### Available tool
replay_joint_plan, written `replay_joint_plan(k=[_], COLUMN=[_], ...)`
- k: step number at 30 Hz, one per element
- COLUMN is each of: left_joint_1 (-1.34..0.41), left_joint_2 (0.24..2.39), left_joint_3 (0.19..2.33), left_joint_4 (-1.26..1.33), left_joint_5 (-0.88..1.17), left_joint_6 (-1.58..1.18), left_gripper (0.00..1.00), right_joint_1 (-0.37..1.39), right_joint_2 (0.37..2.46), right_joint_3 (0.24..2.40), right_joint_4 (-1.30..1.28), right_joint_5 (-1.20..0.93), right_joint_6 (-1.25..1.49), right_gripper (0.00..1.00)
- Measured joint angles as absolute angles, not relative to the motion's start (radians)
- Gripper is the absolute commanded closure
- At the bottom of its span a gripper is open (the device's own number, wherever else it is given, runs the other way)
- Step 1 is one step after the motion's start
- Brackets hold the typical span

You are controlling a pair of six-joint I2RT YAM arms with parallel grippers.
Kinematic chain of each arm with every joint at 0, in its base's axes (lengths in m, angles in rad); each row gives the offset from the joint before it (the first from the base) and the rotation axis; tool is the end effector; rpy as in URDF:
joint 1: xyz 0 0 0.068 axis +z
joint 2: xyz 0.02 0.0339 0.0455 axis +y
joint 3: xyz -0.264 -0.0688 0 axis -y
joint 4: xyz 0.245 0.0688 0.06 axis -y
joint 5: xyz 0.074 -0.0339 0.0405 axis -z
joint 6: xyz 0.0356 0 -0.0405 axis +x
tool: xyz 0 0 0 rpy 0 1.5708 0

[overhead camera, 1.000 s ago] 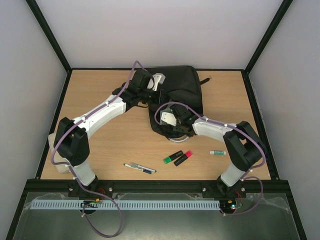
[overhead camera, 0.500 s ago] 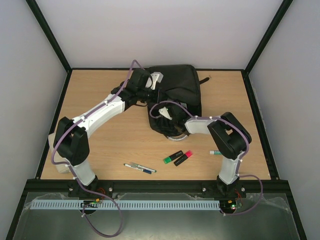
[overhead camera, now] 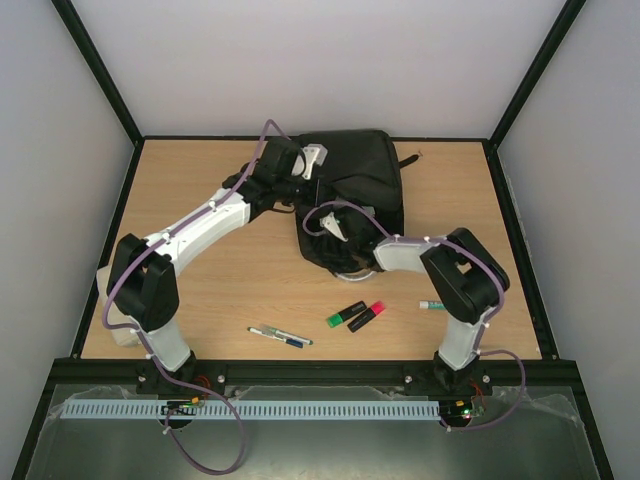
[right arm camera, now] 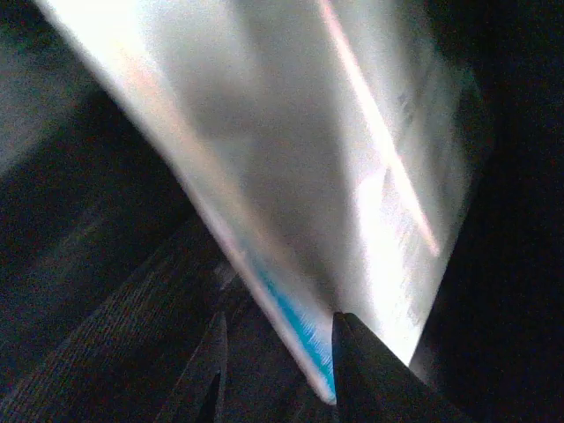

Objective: Pack the student bag
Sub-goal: Place the book in the student bag, then move the stationery to the center of the board.

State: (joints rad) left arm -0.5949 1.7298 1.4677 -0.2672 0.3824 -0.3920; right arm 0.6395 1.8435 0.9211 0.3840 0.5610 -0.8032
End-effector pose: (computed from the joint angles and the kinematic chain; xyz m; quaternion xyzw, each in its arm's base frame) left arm 0.3291 -0.2387 0.3146 0.1803 0.8377 -0.3765 0.3521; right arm 0.3132 0.2094 0.1553 -0.4493 0.7178 -0.2787 0.4530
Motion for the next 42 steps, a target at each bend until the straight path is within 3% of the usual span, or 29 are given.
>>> replay_joint_plan(k=[5,12,15,19,23,30,34,39,40,42], left_joint_1=[-0.594,-0.588,-0.591,-0.621,-0.656,-0.709,-0.724,-0.725,-0.724,-0.716], left_joint_2=[1.73,1.731,1.747,1.785,1.808,1.813,1.794,1.69,1.662,1.6], left_joint_3=[1.468,1.468,1.472,1.49,1.491,1.431,1.347,1.272,1.262,1.243], left_joint_4=[-0.27,-0.269,-0.269,-0.276,-0.301,-0.353,-0.422,-0.509,-0.52,-0.541], left_joint_5=[0.383,0.396,0.395,0.37,0.333,0.276,0.236,0.146,0.126,0.075], left_joint_6=[-0.392,-0.394,-0.397,-0.402,-0.396,-0.355,-0.34,-0.348,-0.352,-0.375], left_gripper=[0.95,0.96,0.91,0.89,0.84,0.39,0.23,0.13,0.07,0.03], right_joint_1=[0.678,0.776,0.772,0.722,0.558,0.432,0.399,0.396,0.396,0.395], right_joint_2=[1.675,1.383,1.246,1.047,0.921,0.962,0.975,0.976,0.97,0.951], right_joint_3=[0.85,0.799,0.799,0.826,0.891,0.885,0.778,0.749,0.744,0.728], right_joint_4=[0.215,-0.08,-0.207,-0.347,-0.384,-0.319,-0.252,-0.21,-0.202,-0.192], right_joint_5=[0.493,0.268,0.177,0.032,-0.104,-0.277,-0.323,-0.323,-0.319,-0.305], right_joint_6=[-0.738,-0.643,-0.577,-0.476,-0.371,-0.214,-0.171,-0.161,-0.161,-0.161], right_gripper=[0.59,0.6,0.6,0.6,0.62,0.63,0.61,0.59,0.59,0.58])
